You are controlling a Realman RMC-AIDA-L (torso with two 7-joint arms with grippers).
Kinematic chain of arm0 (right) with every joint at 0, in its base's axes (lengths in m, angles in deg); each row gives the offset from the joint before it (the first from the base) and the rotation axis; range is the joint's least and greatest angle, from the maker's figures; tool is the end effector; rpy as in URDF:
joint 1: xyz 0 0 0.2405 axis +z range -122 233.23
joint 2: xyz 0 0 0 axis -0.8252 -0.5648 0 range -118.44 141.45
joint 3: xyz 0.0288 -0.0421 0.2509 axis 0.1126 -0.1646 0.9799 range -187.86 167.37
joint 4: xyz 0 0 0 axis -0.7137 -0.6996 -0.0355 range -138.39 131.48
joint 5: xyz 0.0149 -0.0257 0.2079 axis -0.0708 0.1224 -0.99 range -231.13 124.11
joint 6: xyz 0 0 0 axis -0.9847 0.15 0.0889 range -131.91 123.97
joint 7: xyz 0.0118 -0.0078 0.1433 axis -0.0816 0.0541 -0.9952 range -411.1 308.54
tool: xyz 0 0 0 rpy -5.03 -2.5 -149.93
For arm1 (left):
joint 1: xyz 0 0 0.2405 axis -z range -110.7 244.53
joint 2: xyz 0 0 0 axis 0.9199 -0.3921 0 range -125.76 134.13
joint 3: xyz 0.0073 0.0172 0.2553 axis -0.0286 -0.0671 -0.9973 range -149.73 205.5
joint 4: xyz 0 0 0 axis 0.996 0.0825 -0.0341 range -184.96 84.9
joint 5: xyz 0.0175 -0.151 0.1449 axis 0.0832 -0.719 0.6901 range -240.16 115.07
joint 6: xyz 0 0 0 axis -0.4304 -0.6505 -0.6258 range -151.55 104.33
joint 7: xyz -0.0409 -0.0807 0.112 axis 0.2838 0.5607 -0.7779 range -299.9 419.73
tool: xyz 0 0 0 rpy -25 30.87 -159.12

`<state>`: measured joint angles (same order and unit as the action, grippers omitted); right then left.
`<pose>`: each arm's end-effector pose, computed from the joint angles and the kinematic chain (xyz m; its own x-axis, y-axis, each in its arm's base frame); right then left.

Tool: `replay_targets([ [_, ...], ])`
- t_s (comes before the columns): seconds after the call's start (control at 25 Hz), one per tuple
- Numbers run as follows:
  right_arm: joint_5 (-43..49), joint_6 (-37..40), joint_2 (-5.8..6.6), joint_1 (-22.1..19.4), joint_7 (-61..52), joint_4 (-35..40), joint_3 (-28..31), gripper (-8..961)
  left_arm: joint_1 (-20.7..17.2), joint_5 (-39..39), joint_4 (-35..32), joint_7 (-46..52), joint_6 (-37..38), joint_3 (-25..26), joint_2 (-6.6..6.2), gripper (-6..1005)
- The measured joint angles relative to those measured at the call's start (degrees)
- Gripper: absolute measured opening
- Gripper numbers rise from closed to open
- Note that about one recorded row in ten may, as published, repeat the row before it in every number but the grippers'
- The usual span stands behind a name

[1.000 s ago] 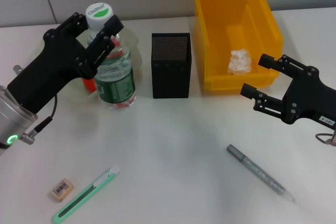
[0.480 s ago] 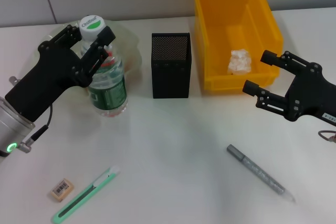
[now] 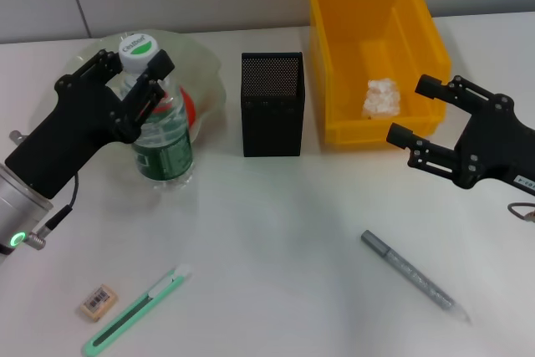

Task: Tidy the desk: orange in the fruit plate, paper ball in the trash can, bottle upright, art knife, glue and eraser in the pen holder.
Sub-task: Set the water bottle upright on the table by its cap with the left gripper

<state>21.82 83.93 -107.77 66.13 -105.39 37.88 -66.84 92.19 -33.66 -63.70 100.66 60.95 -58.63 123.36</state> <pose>0.2868 0.2751 0.0280 0.7086 0.0601 -0.7030 -0.4005 -0.7860 -0.4709 -0.2482 0.3148 -0.0268 0.4746 -0.0512 0.8787 0.5810 -0.7316 -0.3565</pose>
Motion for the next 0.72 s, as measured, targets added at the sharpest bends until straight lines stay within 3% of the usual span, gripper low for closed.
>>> replay_targets([
  [0.72,-0.01,0.03,-0.08,-0.06,-0.61,1.03,0.00,769,-0.07,-0.64,2.69,-1.55,-2.06,-1.35,0.00,530],
])
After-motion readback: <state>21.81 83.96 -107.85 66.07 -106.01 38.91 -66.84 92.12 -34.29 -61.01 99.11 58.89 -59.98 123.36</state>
